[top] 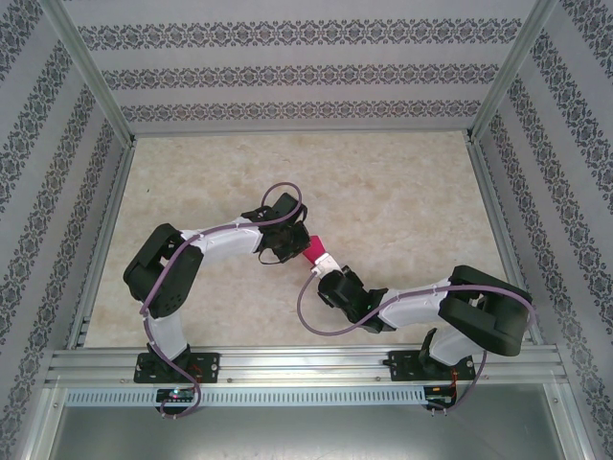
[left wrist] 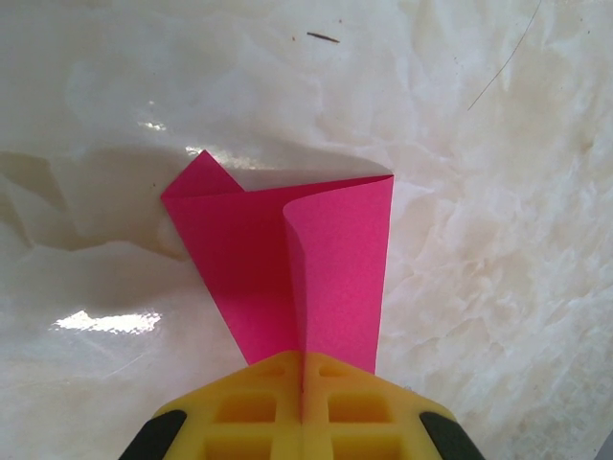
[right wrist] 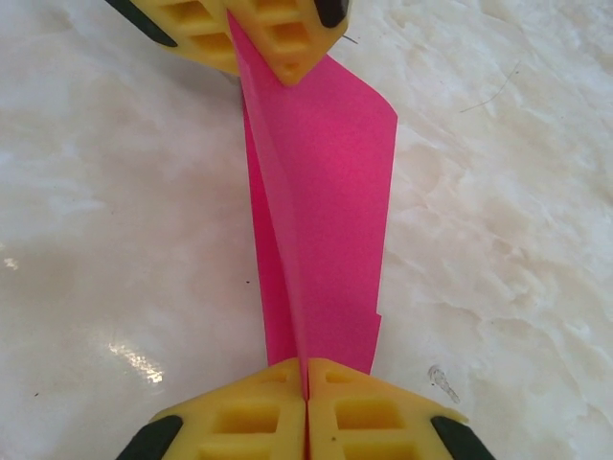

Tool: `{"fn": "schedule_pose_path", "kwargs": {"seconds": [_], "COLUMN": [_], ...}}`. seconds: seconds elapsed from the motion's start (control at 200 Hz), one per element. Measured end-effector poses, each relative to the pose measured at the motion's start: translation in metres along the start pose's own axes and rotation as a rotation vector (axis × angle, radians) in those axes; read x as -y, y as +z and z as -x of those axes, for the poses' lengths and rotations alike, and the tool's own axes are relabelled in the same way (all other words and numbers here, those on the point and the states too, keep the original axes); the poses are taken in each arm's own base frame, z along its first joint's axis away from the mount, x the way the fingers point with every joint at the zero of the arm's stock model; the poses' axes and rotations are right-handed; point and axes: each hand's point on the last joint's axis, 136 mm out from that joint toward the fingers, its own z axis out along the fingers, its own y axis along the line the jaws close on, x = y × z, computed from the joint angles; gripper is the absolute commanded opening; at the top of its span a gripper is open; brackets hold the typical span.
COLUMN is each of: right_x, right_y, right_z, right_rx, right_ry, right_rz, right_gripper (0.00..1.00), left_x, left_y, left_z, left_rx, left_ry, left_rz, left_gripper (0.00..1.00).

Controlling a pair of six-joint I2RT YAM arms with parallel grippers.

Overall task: Fold a paper plane with a square sheet of paper (pick it up from the middle)
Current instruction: Fold the wing for the fifth time at the center of the table.

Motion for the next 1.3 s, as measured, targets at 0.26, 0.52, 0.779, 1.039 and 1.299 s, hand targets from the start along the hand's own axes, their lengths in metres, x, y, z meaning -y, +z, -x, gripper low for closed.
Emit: {"fn": "schedule_pose_path", "kwargs": {"seconds": [0.26,0.52,0.779,1.039,1.299], "right_x": [0.0,-0.015,-0.024,-0.037,-0.042], "right_y": [0.0,0.004,0.008,0.017,0.026], "right_z": [0.0,0.0,0.022,0.022,0.02], "right_rx": [0.001,-0.001,0.053,0.018,-0.029], "right_ry": [0.007,0.098,0.357,0.549,0.733], "right_rz": [0.001,0.083,0.252,0.409,0.536], "right_gripper": [0.0,0.0,0.0,0.0,0.0], "left_x": [0.003,-0.006,0.016,-0.006,0.002], "left_y": [0.001,-0.011,-0.093,-0.078,-0.066], "left_z": [0.001,0.013,0.04,0.025,0.012], "left_rx": [-0.003,0.025,0.196,0.153,0.112], "left_ry": [0.01,0.035,0.07,0.076,0.105], "left_rz": [0.007,0.04,-0.086,-0.083,-0.144], "left_gripper": [0.15,0.51,0.65,0.62,0.59]}}
